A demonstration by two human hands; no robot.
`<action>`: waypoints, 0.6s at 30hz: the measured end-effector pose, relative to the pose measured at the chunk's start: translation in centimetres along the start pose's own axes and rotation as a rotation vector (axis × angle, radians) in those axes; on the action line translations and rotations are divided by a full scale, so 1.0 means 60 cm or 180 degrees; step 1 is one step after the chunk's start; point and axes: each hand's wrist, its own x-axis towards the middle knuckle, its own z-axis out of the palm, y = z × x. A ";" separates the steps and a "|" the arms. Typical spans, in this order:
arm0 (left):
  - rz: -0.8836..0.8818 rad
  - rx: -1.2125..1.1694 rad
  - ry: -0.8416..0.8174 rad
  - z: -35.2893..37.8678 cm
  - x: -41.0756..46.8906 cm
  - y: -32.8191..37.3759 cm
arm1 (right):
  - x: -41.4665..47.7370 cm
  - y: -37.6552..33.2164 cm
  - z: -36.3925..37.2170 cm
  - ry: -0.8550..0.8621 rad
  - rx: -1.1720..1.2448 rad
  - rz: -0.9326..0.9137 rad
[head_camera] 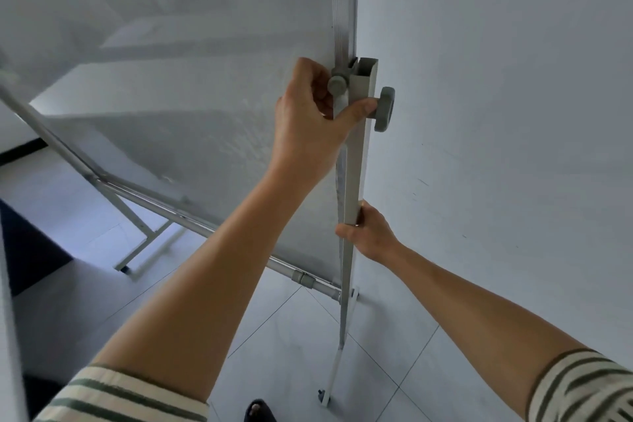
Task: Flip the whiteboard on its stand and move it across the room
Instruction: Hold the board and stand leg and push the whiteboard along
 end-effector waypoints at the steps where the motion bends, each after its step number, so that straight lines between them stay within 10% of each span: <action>1: -0.0002 0.0003 -0.0029 0.008 -0.015 0.013 | -0.018 0.008 -0.011 0.0010 -0.0014 0.0024; 18: 0.0242 -0.0334 -0.0443 0.133 -0.293 0.212 | -0.357 0.139 -0.151 0.0469 0.0208 0.0413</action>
